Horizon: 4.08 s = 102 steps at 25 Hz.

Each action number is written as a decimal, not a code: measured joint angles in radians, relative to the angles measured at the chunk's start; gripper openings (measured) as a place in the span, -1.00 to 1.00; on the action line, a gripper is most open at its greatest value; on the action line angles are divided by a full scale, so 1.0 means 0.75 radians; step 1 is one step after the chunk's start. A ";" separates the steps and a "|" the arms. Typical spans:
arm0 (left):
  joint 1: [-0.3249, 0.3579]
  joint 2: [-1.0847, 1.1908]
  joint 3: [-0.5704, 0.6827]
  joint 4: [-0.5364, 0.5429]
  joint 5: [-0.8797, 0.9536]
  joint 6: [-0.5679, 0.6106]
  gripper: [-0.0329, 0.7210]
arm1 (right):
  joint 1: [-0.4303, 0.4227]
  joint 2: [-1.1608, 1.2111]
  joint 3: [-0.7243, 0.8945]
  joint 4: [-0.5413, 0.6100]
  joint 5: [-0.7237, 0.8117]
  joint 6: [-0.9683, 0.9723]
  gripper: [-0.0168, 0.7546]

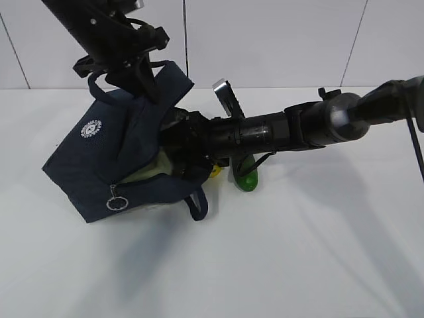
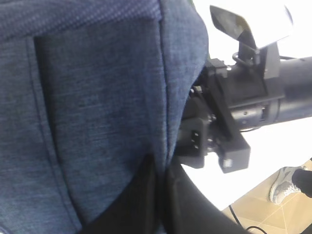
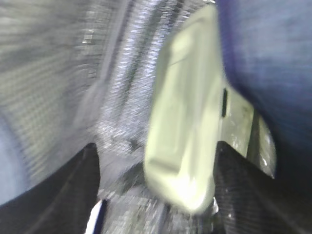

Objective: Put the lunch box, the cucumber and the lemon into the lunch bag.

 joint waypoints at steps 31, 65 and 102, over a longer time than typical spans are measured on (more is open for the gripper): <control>0.000 0.000 0.000 0.062 0.000 0.032 -0.93 | -0.302 -0.339 0.000 -0.767 0.005 0.408 0.44; 0.000 0.000 0.000 0.064 0.000 0.077 -0.93 | -0.084 -0.181 -0.135 -1.594 -0.284 1.162 0.33; 0.013 0.000 0.000 0.067 -0.002 0.082 -0.93 | -0.095 -0.243 -0.312 -1.130 0.286 0.830 -0.23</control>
